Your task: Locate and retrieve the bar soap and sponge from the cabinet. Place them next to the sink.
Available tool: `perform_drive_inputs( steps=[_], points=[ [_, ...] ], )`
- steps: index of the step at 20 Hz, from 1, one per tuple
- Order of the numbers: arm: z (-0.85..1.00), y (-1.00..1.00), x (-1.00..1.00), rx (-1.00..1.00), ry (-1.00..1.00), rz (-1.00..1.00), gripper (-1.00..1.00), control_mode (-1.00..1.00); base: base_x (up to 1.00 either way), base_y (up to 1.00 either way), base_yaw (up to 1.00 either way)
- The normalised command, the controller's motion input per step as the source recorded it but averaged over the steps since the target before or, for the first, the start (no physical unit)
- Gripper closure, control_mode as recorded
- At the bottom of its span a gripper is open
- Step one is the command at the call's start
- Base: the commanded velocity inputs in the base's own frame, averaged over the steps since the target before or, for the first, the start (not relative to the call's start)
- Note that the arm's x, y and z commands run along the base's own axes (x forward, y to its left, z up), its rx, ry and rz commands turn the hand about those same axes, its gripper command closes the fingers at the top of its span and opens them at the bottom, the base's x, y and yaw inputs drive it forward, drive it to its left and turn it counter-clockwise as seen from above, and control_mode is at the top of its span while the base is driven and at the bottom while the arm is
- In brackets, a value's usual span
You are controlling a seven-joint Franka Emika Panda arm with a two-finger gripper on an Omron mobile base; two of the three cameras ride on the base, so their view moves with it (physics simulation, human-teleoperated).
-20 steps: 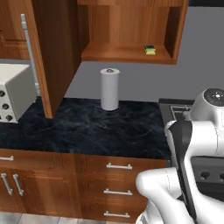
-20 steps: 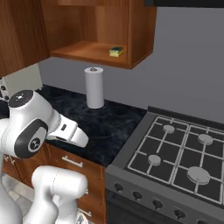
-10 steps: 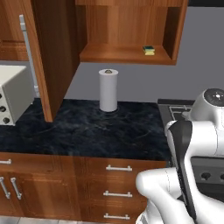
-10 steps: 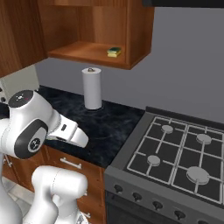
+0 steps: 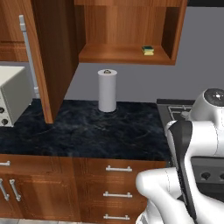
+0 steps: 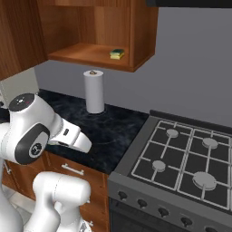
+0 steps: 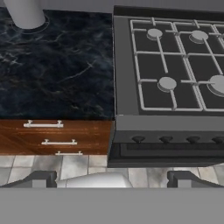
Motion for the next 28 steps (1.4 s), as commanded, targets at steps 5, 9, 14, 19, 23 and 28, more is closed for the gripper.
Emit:
perform_drive_inputs(
  steps=[5,9,14,19,23,28],
  points=[
    [0.0,0.0,0.0,0.0,0.0,0.0,-1.0,1.0,0.0,0.0,0.0],
    [0.0,0.0,0.0,0.0,0.0,0.0,-1.0,1.0,0.0,0.0,0.0],
    [0.0,0.0,0.0,0.0,0.0,0.0,-1.0,-1.0,0.0,0.0,0.0],
    [0.09,0.03,-0.02,-0.03,-0.03,-0.01,-1.0,-1.0,0.0,0.0,0.0],
    [0.4,0.06,0.01,-0.03,-0.15,0.0,-1.0,-1.0,0.0,0.0,0.0],
    [0.44,0.24,0.0,0.0,-0.11,-0.01,-1.0,-1.0,0.0,0.0,0.0]
  ],
)
